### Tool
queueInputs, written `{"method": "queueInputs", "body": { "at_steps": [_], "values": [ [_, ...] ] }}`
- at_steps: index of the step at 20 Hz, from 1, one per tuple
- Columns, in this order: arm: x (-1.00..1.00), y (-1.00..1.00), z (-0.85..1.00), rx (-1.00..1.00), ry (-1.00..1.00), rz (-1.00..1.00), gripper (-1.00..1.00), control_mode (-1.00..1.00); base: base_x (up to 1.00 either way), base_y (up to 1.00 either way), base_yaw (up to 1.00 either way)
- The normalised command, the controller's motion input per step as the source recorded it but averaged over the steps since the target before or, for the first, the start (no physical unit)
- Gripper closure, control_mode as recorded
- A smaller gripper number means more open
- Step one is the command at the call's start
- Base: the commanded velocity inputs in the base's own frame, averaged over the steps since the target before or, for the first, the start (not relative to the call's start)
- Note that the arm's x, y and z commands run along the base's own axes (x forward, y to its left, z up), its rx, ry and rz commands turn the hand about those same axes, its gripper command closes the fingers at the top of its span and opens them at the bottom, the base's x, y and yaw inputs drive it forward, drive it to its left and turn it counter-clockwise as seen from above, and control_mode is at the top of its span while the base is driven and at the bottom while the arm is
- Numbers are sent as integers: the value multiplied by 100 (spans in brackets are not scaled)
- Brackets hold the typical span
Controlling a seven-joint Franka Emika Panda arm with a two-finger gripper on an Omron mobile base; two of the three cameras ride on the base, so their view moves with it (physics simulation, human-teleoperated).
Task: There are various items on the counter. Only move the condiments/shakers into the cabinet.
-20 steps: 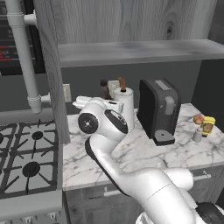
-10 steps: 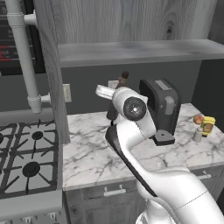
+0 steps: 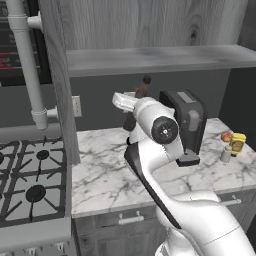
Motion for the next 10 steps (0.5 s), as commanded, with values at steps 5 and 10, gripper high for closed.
{"method": "queueInputs", "body": {
  "at_steps": [5, 10],
  "values": [
    [-24, 0, 71, 0, -13, 10, 100, -100, 0, 0, 0],
    [-8, 0, 62, 0, -1, 10, 100, -100, 0, 0, 0]
  ]
}}
